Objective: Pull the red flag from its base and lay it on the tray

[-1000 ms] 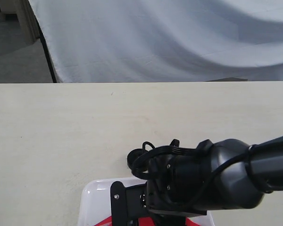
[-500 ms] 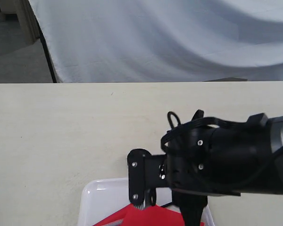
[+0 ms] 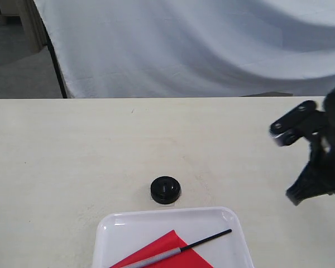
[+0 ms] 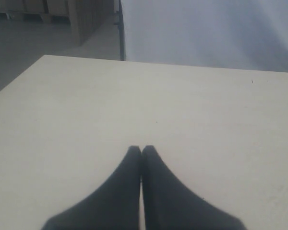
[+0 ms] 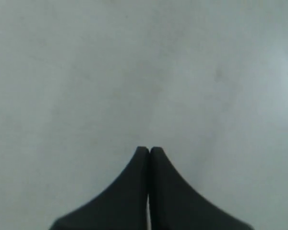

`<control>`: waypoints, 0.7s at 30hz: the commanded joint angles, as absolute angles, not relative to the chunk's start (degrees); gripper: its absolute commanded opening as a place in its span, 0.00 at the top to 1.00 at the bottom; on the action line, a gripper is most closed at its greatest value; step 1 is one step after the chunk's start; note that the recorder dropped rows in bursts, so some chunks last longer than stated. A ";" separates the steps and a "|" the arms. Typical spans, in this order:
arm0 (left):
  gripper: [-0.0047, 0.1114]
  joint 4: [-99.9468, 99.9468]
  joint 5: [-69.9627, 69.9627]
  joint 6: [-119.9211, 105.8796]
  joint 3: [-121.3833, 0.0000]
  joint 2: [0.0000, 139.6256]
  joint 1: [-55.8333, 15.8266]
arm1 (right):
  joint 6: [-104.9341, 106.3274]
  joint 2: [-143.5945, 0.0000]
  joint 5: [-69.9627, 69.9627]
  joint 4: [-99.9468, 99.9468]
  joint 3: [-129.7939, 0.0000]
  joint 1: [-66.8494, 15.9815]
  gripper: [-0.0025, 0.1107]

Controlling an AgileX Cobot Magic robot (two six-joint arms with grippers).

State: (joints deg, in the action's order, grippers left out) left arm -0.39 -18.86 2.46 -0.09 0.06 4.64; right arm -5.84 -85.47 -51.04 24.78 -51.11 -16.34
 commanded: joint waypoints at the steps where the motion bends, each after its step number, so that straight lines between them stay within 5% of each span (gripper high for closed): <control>1: 0.96 -0.30 -18.74 2.38 0.00 0.00 4.77 | 4.69 -79.15 -50.13 4.81 -50.92 -1.59 0.98; 8: 0.96 -0.30 -18.74 2.38 0.00 0.00 4.77 | 12.90 -61.47 -28.21 -10.78 -41.21 8.58 0.98; 21: 0.96 -0.30 -18.74 2.38 0.00 0.00 4.77 | 15.13 -17.08 -1.26 -12.10 -17.91 -2.50 0.98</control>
